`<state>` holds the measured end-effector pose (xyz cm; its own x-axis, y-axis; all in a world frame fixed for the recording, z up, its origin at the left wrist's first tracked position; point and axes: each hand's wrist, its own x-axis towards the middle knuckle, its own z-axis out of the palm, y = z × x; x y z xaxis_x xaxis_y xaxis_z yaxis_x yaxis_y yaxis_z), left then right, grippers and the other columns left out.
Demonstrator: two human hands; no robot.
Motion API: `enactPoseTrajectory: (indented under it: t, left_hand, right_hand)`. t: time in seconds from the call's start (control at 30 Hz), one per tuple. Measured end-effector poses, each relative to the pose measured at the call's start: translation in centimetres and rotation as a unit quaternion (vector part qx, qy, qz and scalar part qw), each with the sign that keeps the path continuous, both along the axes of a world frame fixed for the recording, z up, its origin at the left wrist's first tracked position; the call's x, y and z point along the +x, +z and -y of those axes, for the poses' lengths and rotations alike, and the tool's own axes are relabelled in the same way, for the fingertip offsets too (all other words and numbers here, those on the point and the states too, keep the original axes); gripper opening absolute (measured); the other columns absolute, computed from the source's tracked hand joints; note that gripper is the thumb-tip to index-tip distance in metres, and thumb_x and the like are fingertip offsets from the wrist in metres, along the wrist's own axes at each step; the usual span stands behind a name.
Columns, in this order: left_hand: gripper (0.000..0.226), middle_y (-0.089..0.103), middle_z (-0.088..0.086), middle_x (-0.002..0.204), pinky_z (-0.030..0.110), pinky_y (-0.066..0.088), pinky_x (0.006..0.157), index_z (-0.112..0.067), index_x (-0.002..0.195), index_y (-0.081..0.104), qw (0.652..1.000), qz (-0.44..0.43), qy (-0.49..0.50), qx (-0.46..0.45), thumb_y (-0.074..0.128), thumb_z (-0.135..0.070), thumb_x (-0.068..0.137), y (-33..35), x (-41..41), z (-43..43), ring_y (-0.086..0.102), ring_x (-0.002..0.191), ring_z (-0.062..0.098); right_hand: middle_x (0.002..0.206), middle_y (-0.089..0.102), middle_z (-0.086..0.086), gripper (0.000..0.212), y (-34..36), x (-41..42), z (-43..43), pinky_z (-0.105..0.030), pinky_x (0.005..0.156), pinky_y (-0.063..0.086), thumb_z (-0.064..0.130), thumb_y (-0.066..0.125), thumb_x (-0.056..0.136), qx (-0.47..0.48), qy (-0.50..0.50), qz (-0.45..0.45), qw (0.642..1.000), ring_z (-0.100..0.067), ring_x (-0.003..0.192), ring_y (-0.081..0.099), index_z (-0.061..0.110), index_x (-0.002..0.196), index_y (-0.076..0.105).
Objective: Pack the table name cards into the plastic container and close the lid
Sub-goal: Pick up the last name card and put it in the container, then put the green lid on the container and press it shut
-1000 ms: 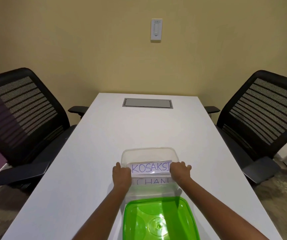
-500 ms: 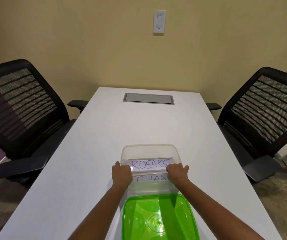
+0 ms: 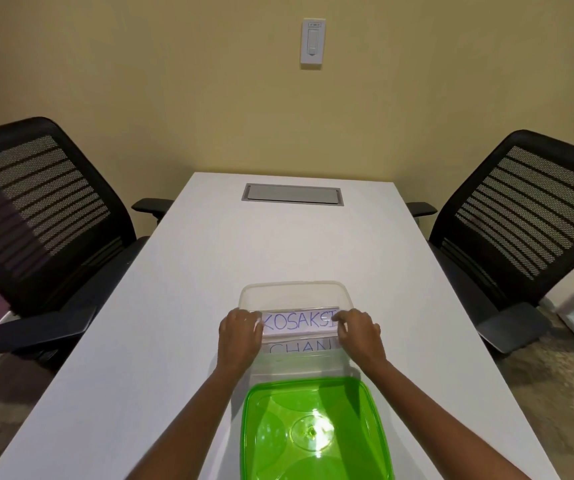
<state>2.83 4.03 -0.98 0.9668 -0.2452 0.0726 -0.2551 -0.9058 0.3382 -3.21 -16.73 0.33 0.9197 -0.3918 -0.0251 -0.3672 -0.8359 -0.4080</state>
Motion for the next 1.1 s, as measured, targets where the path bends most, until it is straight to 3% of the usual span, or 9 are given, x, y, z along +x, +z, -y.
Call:
enactPoseTrajectory:
  t: [0.17, 0.23, 0.3, 0.33, 0.47, 0.57, 0.7, 0.93, 1.1]
  left_hand:
    - [0.046, 0.045, 0.016, 0.142, 0.040, 0.028, 0.113, -0.008, 0.141, 0.040, 0.992, 0.042, 0.054, -0.109, 0.042, -0.023, 0.097, 0.1, -2.5, -0.6, 0.041, 0.134, 0.027]
    - [0.055, 0.043, 0.019, 0.143, 0.043, 0.030, 0.112, -0.004, 0.141, 0.039, 0.988, 0.040, 0.081, -0.128, 0.030, -0.037, 0.098, 0.0, -3.8, -0.8, 0.040, 0.135, 0.030]
    - [0.080, 0.044, 0.021, 0.142, 0.046, 0.034, 0.109, 0.000, 0.140, 0.039, 0.986, 0.029, 0.096, -0.134, 0.009, -0.055, 0.091, -0.2, -5.1, -1.1, 0.042, 0.133, 0.033]
    - [0.080, 0.044, 0.022, 0.142, 0.047, 0.036, 0.108, 0.001, 0.140, 0.039, 0.984, 0.024, 0.107, -0.139, 0.010, -0.056, 0.091, -0.6, -5.6, -1.3, 0.043, 0.132, 0.034]
    - [0.052, 0.042, 0.022, 0.143, 0.048, 0.034, 0.107, 0.000, 0.143, 0.032, 0.965, -0.063, 0.176, -0.183, 0.042, -0.022, 0.098, -2.2, -7.4, -1.5, 0.042, 0.132, 0.036]
    - [0.050, 0.040, 0.026, 0.143, 0.049, 0.035, 0.106, 0.001, 0.143, 0.031, 0.939, -0.154, 0.221, -0.214, 0.038, -0.022, 0.099, -3.2, -8.6, -1.5, 0.042, 0.131, 0.040]
    - [0.042, 0.048, 0.027, 0.135, 0.045, 0.040, 0.102, 0.000, 0.130, 0.047, 0.918, -0.227, 0.254, -0.202, 0.036, -0.025, 0.099, -3.8, -10.0, -1.7, 0.049, 0.124, 0.041]
    - [0.035, 0.057, 0.019, 0.127, 0.038, 0.046, 0.098, -0.002, 0.120, 0.052, 0.913, -0.295, 0.258, -0.116, 0.038, -0.023, 0.096, -4.0, -11.8, -1.3, 0.056, 0.117, 0.033]
    - [0.034, 0.055, 0.018, 0.130, 0.036, 0.045, 0.097, -0.002, 0.122, 0.051, 0.906, -0.328, 0.245, -0.102, 0.044, -0.014, 0.090, -3.4, -11.7, -1.0, 0.054, 0.120, 0.032]
  right_hand:
    - [0.109, 0.065, -0.014, 0.029, -0.1, -3.0, 1.4, -0.042, 0.089, 0.043, -0.002, 0.049, 0.088, 0.065, -0.060, 0.146, 0.985, -0.033, 0.106, 0.055, 0.007, 0.109, 0.067]
    - [0.108, 0.065, -0.016, 0.030, -0.6, -4.2, 1.9, -0.044, 0.091, 0.044, -0.005, 0.049, 0.086, 0.094, -0.085, 0.161, 0.979, -0.033, 0.105, 0.056, 0.005, 0.109, 0.065]
    - [0.108, 0.064, -0.016, 0.031, -1.4, -5.4, 2.1, -0.046, 0.093, 0.045, -0.006, 0.049, 0.086, 0.121, -0.107, 0.157, 0.974, -0.032, 0.105, 0.056, 0.005, 0.112, 0.063]
    - [0.108, 0.063, -0.016, 0.032, -1.9, -6.1, 2.2, -0.047, 0.093, 0.045, -0.006, 0.048, 0.086, 0.134, -0.115, 0.153, 0.972, -0.033, 0.105, 0.055, 0.004, 0.113, 0.062]
    - [0.109, 0.061, -0.020, 0.031, -4.2, -8.3, 2.2, -0.046, 0.092, 0.046, -0.007, 0.049, 0.086, 0.167, -0.140, 0.114, 0.969, -0.035, 0.106, 0.055, 0.001, 0.114, 0.061]
    - [0.116, 0.057, -0.022, 0.030, -5.6, -9.7, 2.0, -0.040, 0.091, 0.046, -0.002, 0.050, 0.089, 0.185, -0.154, 0.062, 0.969, -0.035, 0.109, 0.055, 0.001, 0.117, 0.059]
    - [0.125, 0.050, -0.024, 0.031, -7.0, -10.9, 1.5, -0.038, 0.095, 0.045, 0.007, 0.048, 0.093, 0.195, -0.157, -0.010, 0.968, -0.036, 0.114, 0.055, 0.001, 0.123, 0.054]
    - [0.128, 0.047, -0.021, 0.035, -7.4, -12.2, 0.4, -0.038, 0.099, 0.041, 0.012, 0.047, 0.090, 0.141, -0.160, -0.120, 0.970, -0.038, 0.120, 0.046, 0.002, 0.123, 0.054]
    - [0.130, 0.046, -0.024, 0.039, -6.8, -11.9, 0.6, -0.038, 0.099, 0.041, 0.014, 0.052, 0.089, 0.183, -0.176, -0.147, 0.956, -0.039, 0.120, 0.048, -0.004, 0.124, 0.050]
